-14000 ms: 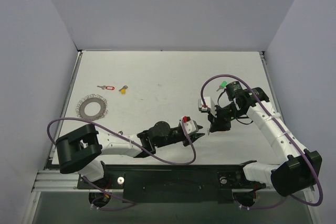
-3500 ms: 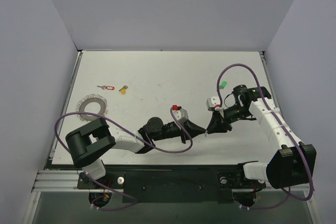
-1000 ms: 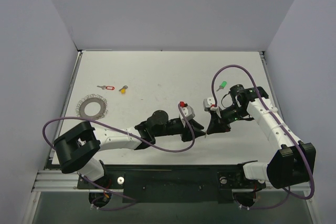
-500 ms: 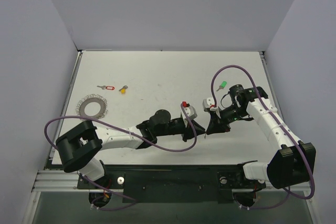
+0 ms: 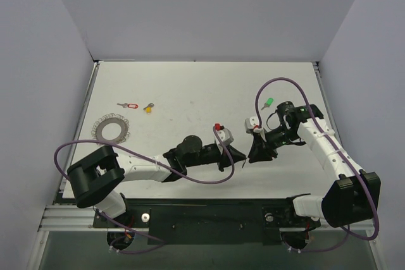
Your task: Put the keys on the keyring
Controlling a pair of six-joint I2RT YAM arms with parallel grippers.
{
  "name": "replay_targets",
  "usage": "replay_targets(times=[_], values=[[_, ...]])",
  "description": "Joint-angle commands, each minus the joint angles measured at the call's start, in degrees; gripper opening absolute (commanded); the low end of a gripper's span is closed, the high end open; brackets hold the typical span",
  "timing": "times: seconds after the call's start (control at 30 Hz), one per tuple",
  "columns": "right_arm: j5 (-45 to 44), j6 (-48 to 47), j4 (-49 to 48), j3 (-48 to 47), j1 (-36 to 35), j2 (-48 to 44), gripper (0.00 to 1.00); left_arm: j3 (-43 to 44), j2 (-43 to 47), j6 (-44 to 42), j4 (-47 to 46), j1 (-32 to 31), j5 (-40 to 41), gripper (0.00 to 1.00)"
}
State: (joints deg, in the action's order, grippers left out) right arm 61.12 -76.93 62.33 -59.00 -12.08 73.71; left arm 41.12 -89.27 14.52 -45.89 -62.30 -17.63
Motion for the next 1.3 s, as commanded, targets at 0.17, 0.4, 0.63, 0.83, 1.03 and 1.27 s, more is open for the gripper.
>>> replay_targets(times=[0.17,0.4,0.63,0.83,1.03,1.27], values=[[4.53,-0.24,2.45,-0.32,0.65,0.03,0.18,-4.56,-0.19,5.69,-16.77,-0.19,3.83,0.00],[4.53,-0.68,2.36,-0.06,0.74,0.12,0.18,-4.21,-0.99,6.66,-18.45,-0.27,3.04,0.00],[5.23,-0.68,2.36,-0.24,1.44,-0.41,0.19,-3.86,-1.78,7.10,-18.54,-0.54,2.34,0.00],[5.59,-0.59,2.36,-0.24,1.62,-0.41,0.19,-3.42,-2.66,7.45,-18.71,-0.63,1.98,0.00],[6.02,-0.59,2.36,-0.15,1.53,-0.41,0.16,-3.24,-2.92,7.71,-18.62,-0.71,1.90,0.00],[6.03,-0.59,2.36,-0.24,1.62,-0.06,0.09,-2.72,-3.45,8.06,-19.06,-0.98,1.81,0.00]])
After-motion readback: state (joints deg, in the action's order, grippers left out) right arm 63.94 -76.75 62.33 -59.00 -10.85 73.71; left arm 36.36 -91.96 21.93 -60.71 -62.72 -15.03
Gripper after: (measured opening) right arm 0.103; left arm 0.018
